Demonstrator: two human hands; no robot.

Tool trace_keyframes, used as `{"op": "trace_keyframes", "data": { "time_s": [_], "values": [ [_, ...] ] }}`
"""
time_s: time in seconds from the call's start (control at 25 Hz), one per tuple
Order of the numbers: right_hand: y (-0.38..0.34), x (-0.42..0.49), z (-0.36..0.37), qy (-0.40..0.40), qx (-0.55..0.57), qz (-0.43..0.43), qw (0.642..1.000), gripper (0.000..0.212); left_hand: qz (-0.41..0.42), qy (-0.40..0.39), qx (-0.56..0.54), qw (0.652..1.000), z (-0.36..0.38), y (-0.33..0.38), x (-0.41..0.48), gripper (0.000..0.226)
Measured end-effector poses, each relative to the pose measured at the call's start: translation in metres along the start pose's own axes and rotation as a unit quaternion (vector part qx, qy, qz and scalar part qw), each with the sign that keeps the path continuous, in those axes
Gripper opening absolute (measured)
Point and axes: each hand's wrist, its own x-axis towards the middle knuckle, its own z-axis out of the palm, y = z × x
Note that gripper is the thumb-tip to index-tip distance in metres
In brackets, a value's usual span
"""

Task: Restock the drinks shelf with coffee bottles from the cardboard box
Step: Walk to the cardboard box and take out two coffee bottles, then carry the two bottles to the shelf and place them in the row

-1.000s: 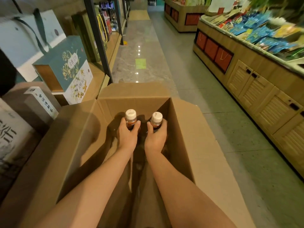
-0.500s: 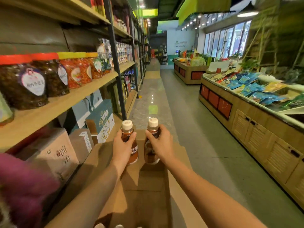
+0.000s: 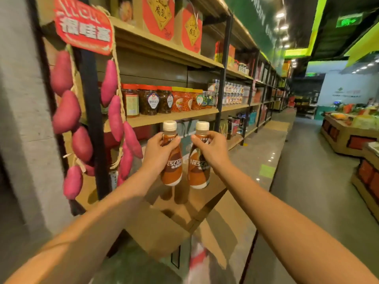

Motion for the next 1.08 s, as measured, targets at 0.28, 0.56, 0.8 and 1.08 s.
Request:
{"op": "trace_keyframes", "data": {
  "time_s": [0.28, 0.56, 0.8, 1.08],
  "values": [
    [-0.086, -0.105, 0.071, -0.144, 0.094, -0.022, 0.985, 0.027, -0.047, 0.112, 0.041, 0.992, -0.128, 0.064, -0.124, 0.02],
    [-0.224, -0.264, 0.187, -0.274, 0.205, -0.046, 0.939, 0.015, -0.071, 0.268, 0.133, 0.952, -0.305, 0.136, -0.288, 0.017],
    [-0.366, -0.477, 0.282, -0.379, 0.26, -0.06, 0.886, 0.022, -0.084, 0.394, 0.222, 0.888, -0.471, 0.222, -0.483, 0.019],
    [-0.537, -0.737, 0.355, -0.499, 0.346, -0.065, 0.792, 0.019, -0.127, 0.509, 0.348, 0.777, -0.638, 0.323, -0.718, 0.027]
  ]
}}
